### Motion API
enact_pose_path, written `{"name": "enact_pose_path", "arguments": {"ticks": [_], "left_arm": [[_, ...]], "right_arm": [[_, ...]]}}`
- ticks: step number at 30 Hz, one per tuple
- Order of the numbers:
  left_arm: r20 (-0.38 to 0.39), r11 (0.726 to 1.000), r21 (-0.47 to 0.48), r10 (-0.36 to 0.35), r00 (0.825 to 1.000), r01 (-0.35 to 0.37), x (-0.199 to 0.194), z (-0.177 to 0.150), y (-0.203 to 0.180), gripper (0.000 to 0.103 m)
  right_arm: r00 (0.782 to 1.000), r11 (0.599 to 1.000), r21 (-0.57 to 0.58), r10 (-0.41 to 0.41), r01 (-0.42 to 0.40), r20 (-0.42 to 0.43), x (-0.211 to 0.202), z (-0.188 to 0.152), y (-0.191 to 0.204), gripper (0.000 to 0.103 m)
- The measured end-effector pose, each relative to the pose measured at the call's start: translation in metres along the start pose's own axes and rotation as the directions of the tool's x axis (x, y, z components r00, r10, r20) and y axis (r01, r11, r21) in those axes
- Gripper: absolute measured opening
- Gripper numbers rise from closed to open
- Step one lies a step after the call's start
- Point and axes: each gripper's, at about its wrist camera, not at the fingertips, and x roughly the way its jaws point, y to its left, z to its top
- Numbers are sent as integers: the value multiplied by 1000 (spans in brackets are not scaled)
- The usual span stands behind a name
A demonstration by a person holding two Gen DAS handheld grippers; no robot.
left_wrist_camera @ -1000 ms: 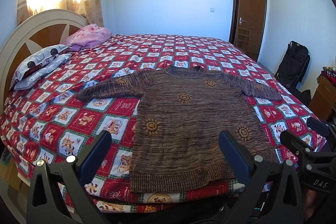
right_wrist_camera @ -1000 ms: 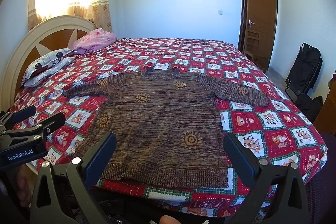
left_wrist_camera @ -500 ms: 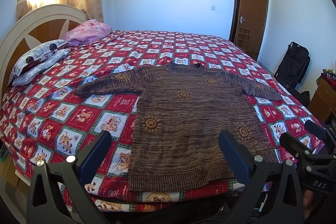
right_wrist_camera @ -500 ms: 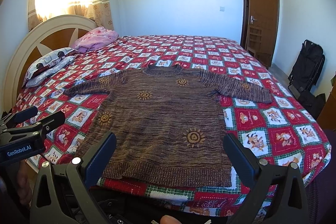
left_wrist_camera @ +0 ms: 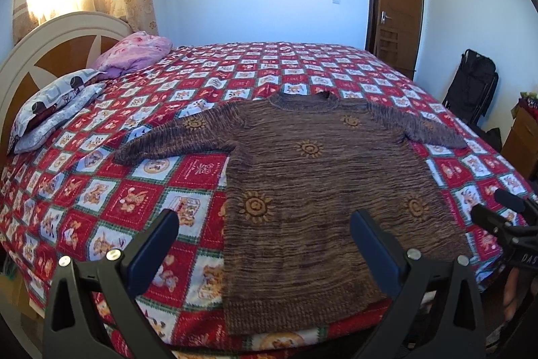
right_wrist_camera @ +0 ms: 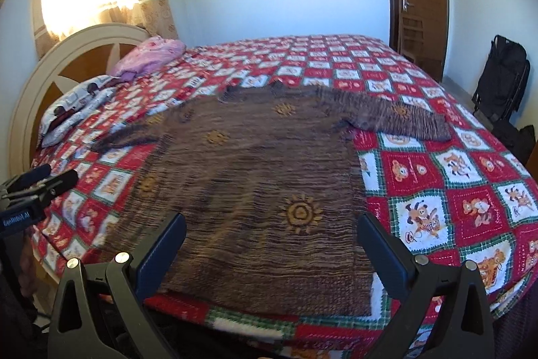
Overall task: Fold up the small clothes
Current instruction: 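Move the right tool to the sweater's sleeve cuff while the left tool approaches the body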
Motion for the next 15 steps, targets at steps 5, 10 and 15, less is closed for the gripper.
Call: {"name": "enact_pose_path", "arguments": {"ticks": [5, 10, 15], "left_arm": [[-30, 999, 30, 26, 999, -25, 33, 10, 8, 103], [-53, 997, 64, 49, 997, -45, 74, 22, 14, 103], [-99, 997, 56, 51, 994, -46, 108, 35, 13, 103]], "right_arm": [[999, 999, 38, -12, 14, -48, 31, 4, -28, 102], [995, 996, 66, -54, 60, -87, 69, 12, -63, 102], [990, 987, 132, -71, 88, -125, 101, 26, -103, 102]]}}
